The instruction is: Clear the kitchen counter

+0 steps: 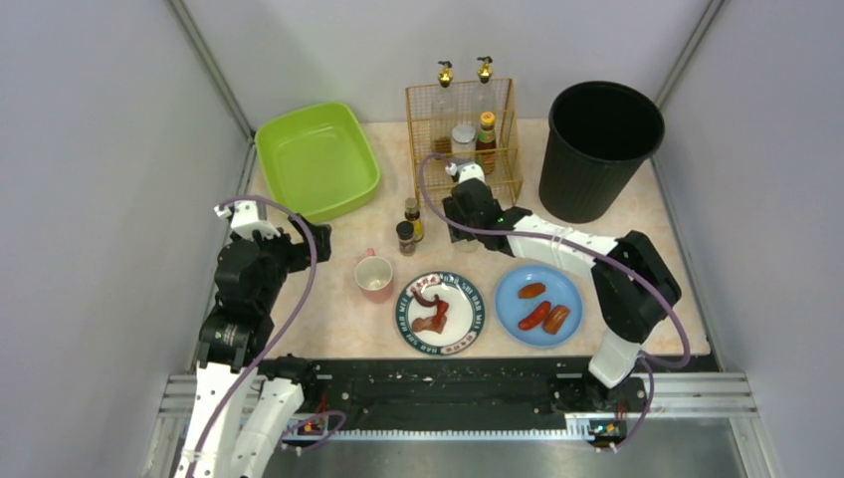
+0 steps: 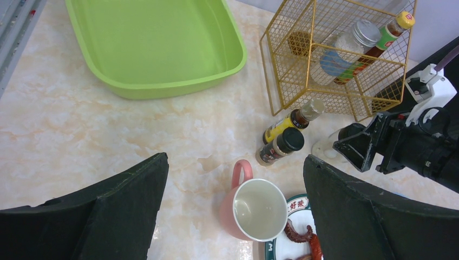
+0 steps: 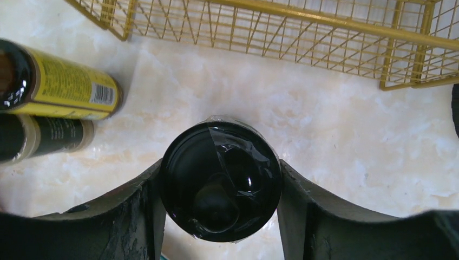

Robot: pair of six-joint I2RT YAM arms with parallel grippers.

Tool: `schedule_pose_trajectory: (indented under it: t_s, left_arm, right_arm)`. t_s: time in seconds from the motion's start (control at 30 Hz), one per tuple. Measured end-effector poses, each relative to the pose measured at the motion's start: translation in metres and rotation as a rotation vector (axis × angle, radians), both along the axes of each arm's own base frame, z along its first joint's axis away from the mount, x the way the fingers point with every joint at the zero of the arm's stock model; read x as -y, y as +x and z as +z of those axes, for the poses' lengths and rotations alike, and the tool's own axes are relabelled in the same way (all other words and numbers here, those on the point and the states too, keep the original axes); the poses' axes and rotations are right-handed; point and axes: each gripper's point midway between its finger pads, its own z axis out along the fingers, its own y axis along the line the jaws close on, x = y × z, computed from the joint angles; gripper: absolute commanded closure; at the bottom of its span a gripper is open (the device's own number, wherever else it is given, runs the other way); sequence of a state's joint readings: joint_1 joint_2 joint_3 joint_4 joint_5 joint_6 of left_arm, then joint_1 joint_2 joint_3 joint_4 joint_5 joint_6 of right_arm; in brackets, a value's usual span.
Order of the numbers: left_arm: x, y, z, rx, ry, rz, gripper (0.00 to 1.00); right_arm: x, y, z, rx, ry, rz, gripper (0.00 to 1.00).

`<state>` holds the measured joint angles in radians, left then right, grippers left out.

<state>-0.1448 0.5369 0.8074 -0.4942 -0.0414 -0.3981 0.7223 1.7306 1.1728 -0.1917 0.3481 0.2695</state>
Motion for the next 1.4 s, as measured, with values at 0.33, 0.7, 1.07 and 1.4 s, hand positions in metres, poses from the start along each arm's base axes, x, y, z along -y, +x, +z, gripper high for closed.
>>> schedule_pose_trajectory:
  t_s: [0.33,0.7,1.07,1.4]
  left_arm:
    - [0.001,0.000,0.000,-0.002,-0.001,-0.004,0.01]
    - [0.002,0.000,-0.001,-0.005,-0.002,-0.011,0.01]
    - [0.002,0.000,-0.001,-0.005,-0.002,-0.011,0.01]
    - [0.002,0.000,-0.001,-0.005,-0.002,-0.011,0.01]
  right_arm:
    - [0.008,-0.016,0.054,0.044,0.000,0.045,1.00]
    - [-0.013,0.009,0.181,0.278,0.131,0.089,1.00]
    - [-0.062,0.069,0.235,0.419,0.159,0.106,1.00]
    - [-0.085,0.117,0.188,0.368,0.105,0.086,1.00]
